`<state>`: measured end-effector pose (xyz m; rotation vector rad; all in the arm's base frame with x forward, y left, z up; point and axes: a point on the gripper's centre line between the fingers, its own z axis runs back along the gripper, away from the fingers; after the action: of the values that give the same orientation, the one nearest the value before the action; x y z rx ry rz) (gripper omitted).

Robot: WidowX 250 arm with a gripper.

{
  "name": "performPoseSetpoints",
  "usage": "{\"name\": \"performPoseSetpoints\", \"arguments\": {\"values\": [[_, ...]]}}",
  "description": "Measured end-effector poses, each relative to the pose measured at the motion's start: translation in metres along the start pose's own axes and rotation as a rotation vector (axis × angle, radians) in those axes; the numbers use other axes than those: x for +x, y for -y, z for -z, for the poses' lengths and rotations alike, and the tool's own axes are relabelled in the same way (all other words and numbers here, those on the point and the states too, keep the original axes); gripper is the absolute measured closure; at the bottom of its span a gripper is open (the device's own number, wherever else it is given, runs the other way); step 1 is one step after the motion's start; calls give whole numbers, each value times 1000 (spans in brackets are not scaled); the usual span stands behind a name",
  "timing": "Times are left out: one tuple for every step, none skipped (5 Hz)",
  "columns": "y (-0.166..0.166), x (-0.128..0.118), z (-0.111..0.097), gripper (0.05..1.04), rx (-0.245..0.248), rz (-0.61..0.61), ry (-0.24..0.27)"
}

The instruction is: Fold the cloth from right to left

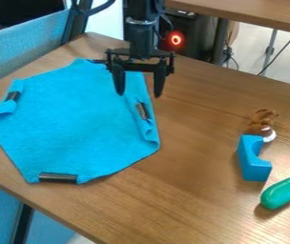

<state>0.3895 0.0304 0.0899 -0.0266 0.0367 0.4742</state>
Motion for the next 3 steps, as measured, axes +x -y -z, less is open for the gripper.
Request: {"name": "performPoseSetpoints", "arguments": {"values": [[5, 3, 7, 115, 6, -16, -1], [4, 7, 18, 118, 30, -24, -4], [2, 8, 32, 126, 56, -27, -23]]}}
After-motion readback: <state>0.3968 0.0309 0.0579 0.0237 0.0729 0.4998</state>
